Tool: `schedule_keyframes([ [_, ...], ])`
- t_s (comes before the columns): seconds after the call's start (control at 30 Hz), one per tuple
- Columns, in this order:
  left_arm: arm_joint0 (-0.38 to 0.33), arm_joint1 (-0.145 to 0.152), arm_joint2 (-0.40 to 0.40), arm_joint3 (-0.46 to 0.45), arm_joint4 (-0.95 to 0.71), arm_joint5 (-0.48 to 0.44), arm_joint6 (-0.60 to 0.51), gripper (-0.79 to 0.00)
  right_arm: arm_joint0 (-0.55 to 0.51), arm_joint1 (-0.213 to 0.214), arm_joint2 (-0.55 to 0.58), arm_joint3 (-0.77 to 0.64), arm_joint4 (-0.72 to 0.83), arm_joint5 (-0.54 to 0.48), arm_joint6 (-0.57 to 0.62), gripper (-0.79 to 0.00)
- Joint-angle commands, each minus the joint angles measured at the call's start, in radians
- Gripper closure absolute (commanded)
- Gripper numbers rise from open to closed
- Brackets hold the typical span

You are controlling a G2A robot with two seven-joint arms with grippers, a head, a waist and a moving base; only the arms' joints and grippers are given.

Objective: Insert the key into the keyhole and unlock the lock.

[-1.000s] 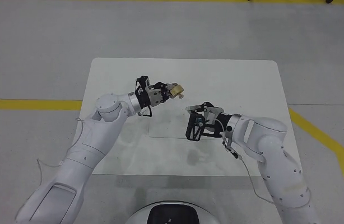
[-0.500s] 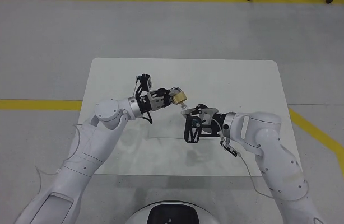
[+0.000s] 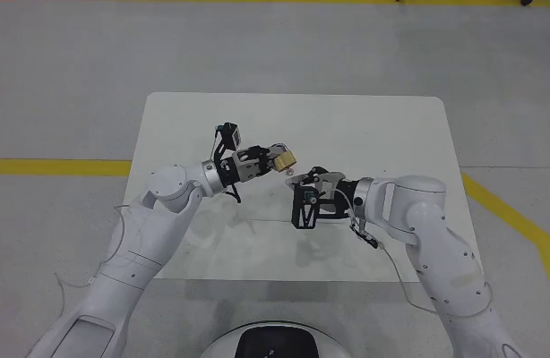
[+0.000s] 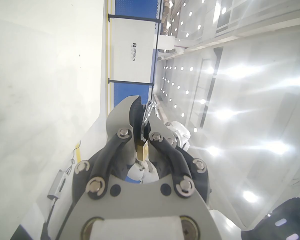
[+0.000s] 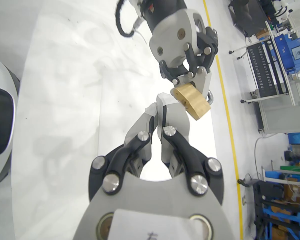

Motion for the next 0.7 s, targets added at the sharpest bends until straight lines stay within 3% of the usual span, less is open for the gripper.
schedule_keyframes([
  [0.0, 0.005, -0.004, -0.009, 0.01, -0.092, 0.03, -0.02, 0.0, -0.011, 0.004, 0.033, 0.012, 0.07, -0.002, -0.069, -0.785],
  [0.23, 0.005, -0.004, -0.009, 0.01, -0.092, 0.03, -0.02, 0.0, -0.011, 0.004, 0.033, 0.012, 0.07, -0.002, -0.069, -0.785],
  [0.3, 0.019, -0.005, -0.015, 0.007, -0.099, 0.024, 0.032, 0.0, -0.011, 0.004, 0.033, 0.012, 0.07, -0.002, -0.069, -0.785],
  [0.43, 0.035, -0.012, -0.022, 0.011, -0.155, 0.044, 0.104, 0.0, -0.023, 0.005, 0.035, -0.024, -0.06, 0.133, -0.07, -0.785],
  [0.53, 0.031, -0.012, -0.016, 0.021, -0.146, 0.07, 0.114, 0.0, -0.06, 0.01, 0.011, -0.045, -0.203, 0.227, -0.172, -0.785],
  [0.6, 0.029, -0.013, -0.016, 0.027, -0.147, 0.078, 0.121, 0.0, -0.076, 0.013, 0.004, -0.037, -0.253, 0.257, -0.226, -0.69],
  [0.67, 0.025, -0.014, -0.016, 0.031, -0.147, 0.08, 0.125, 0.0, -0.081, 0.014, -0.003, -0.024, -0.276, 0.276, -0.262, -0.533],
])
